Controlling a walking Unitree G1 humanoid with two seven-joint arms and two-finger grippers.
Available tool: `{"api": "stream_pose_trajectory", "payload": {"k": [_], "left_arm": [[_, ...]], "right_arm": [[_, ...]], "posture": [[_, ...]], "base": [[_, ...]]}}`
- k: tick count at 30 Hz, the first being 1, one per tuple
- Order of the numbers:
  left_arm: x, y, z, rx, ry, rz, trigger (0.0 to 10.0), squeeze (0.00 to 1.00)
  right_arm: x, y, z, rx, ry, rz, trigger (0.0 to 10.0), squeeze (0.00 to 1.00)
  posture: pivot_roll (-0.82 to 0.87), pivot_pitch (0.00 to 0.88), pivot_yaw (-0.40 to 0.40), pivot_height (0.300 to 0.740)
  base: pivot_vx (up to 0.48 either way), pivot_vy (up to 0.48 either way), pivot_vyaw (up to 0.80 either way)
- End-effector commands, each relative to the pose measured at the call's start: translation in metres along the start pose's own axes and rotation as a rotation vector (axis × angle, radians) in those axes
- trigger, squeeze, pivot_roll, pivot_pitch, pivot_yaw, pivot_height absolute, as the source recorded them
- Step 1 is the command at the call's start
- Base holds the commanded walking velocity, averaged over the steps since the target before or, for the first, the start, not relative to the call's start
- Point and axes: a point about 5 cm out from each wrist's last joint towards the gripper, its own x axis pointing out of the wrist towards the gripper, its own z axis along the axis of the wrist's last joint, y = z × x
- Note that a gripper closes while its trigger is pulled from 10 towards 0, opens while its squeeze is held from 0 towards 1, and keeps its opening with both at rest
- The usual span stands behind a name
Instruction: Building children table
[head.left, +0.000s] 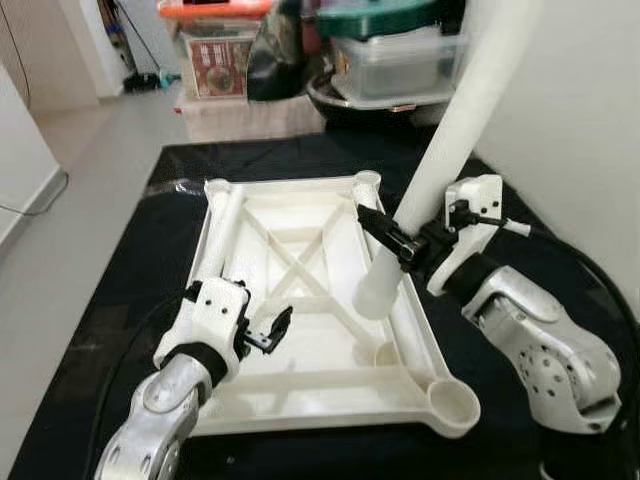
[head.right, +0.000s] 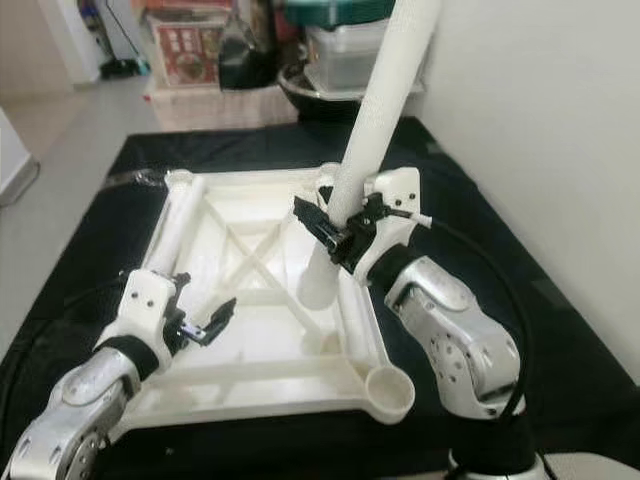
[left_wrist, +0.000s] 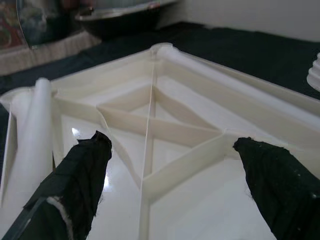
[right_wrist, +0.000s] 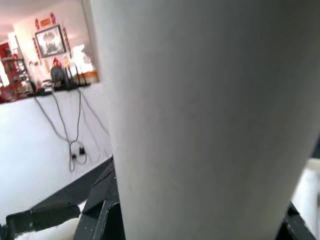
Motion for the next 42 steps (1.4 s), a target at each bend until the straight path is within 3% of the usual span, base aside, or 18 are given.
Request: {"api": "stream_pose_trajectory", "payload": {"k": [1,8,19,42], "left_arm": [[0.0,-0.003,-0.006,0.006,0.02,-0.001,10.0,0.0],[0.004,-0.003,-0.007,0.025,0.022,0.008,10.0,0.0],[0.006,-0.005,-0.009,0.013,0.027,0.029,10.0,0.0],[0.01,-0.003,-0.012,0.008,0.038,0.039,10.0,0.0]], "right_arm": [[0.001,0.001,-0.001,0.011,-0.014,-0.009,10.0,0.0],[0.001,-0.012,-0.001,0.002,-0.025,-0.117,10.0,0.0],[0.001,-0.024,0.008,-0.063,-0.01,-0.127,10.0,0.0],[0.006,-0.015,0.0,-0.013,-0.019,-0.128,10.0,0.0]], "posture": [[0.0,0.0,0.017,0.74],[0.01,0.0,0.017,0.74],[0.01,0.0,0.005,0.74],[0.01,0.0,0.014,0.74]], "base": [[0.0,0.0,0.0],[0.0,0.0,0.0],[0.0,0.0,0.0],[-0.048,0.0,0.0]]}}
